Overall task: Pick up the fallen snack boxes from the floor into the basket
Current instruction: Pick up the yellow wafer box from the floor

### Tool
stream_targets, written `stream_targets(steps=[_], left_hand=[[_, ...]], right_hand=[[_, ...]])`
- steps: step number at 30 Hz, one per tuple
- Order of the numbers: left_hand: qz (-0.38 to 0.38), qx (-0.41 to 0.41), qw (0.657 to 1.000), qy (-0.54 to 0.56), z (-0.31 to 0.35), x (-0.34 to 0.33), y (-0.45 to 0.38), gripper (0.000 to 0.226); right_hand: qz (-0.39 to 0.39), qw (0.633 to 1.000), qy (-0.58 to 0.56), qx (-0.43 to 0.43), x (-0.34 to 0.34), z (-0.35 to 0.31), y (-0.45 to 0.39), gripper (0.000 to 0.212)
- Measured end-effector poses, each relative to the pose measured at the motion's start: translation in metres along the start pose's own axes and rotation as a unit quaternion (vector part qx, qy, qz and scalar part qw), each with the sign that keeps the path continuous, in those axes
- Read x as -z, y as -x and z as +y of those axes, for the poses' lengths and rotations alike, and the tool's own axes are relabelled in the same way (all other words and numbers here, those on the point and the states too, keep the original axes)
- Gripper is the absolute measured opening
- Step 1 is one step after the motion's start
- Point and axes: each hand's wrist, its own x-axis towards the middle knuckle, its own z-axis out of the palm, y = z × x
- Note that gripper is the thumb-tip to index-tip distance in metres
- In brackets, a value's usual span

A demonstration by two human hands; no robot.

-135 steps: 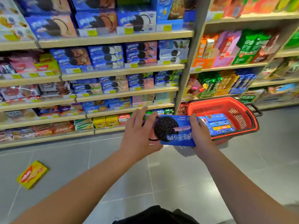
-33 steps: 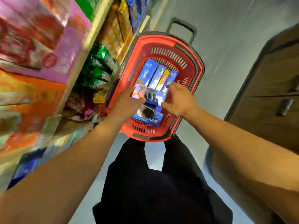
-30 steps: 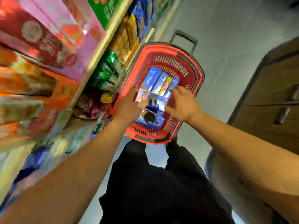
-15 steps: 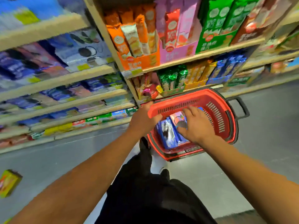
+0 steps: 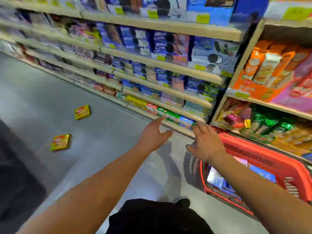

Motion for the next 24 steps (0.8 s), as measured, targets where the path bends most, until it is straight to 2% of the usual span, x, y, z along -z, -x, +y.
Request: stream_targets(steps=[6, 13, 18, 24], left_hand=[[0.087, 0.079, 0.993, 0.01, -0.1, 0.074, 0.063, 0.068], [0.171, 0.162, 0.972, 0.022, -0.207, 0.146, 0.153, 0.069], [0.25, 0.234, 0.939, 0.042, -0.264, 0.185, 0.193, 0.069], [0.326, 0.305, 0.892, 0.067, -0.306, 0.223, 0.204, 0.068]], right_hand=[[0.0, 0.995, 0.0, 0.101, -0.009, -0.129, -0.027, 0.085], [-0.025, 0.982, 0.004, 0.189, -0.03, -0.276, -0.018, 0.085], [-0.029, 0.959, 0.047, 0.276, -0.023, -0.368, -0.037, 0.084], [-0.026, 0.923, 0.083, 0.374, -0.017, -0.457, -0.088, 0.083]])
